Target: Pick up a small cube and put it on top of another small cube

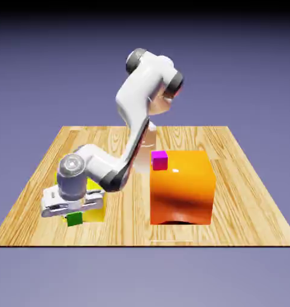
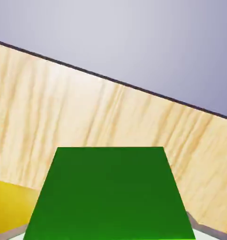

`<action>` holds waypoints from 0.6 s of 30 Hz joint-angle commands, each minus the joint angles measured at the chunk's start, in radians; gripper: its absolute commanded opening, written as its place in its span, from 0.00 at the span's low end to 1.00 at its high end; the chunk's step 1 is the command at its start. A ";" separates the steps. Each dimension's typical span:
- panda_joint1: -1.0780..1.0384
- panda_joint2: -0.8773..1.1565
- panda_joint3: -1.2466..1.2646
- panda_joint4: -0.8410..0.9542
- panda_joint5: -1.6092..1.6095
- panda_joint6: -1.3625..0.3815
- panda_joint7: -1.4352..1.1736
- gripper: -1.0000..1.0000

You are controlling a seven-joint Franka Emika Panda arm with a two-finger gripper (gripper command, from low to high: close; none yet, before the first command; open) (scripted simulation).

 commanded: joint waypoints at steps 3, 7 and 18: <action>-0.061 -0.109 0.049 -0.007 -0.042 -0.087 0.129 0.00; -0.142 -0.254 0.115 -0.017 -0.095 -0.204 0.300 0.00; -0.402 -0.644 0.325 -0.076 -0.232 -0.506 0.671 0.00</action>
